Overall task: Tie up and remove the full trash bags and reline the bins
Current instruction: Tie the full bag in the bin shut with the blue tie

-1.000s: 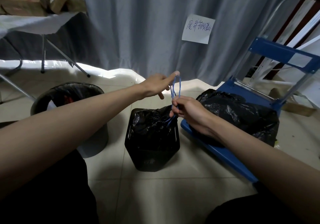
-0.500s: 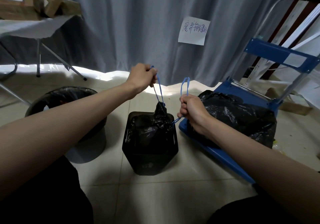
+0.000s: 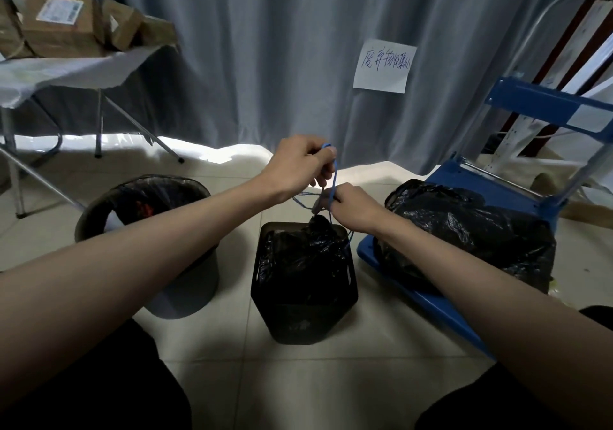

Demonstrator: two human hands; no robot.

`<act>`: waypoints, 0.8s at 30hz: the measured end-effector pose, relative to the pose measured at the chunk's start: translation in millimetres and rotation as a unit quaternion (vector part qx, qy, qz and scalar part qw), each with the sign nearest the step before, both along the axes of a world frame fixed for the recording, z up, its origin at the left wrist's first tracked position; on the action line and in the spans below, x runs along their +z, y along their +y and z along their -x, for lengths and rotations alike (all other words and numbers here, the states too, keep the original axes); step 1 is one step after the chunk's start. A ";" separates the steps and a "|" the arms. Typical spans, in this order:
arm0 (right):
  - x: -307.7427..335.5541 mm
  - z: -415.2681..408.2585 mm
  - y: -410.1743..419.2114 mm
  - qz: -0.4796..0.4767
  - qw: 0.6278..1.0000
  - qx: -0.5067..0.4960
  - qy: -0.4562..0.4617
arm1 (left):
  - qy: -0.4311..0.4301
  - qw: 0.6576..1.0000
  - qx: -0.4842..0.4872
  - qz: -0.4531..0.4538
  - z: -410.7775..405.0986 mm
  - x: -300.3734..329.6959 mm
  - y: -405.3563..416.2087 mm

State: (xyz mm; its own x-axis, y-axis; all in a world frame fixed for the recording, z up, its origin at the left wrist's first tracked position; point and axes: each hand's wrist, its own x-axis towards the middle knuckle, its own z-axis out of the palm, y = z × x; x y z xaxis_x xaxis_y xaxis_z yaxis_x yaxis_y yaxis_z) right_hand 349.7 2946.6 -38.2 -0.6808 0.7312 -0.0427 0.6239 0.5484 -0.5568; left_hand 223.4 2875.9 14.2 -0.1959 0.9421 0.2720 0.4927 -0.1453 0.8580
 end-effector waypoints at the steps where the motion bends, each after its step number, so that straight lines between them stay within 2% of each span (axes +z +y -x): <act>1: 0.8 -0.4 0.9 0.008 1.000 0.013 -0.008 | -0.006 1.000 0.011 0.001 3.7 -0.7 1.8; 7: 5.6 -7.0 0.9 0.098 0.995 0.014 0.031 | -0.060 0.998 0.026 0.009 12.2 -6.0 14.1; 9: 3.7 -8.4 0.9 0.097 0.994 0.013 0.050 | -0.060 0.998 0.014 0.010 10.8 -8.3 18.4; 12: -0.5 -11.6 3.5 0.100 0.991 -0.012 0.087 | -0.016 1.000 -0.003 0.022 13.9 -11.6 24.0; 18: 0.8 -15.9 3.8 0.196 0.966 -0.058 0.160 | 0.062 0.983 -0.090 0.146 33.1 -18.9 17.7; 24: -2.4 -12.3 7.2 0.248 0.941 -0.115 0.201 | 0.057 0.975 -0.123 0.175 40.8 -22.6 12.4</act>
State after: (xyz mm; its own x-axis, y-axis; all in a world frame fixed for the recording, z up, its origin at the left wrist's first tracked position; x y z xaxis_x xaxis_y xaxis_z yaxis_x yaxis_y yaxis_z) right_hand 362.0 2953.8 -40.6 -0.5409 0.8194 -0.1897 0.3786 0.0358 -0.9249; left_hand 182.7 2888.3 -8.4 0.0612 0.9958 -0.0677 0.5742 0.0204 0.8185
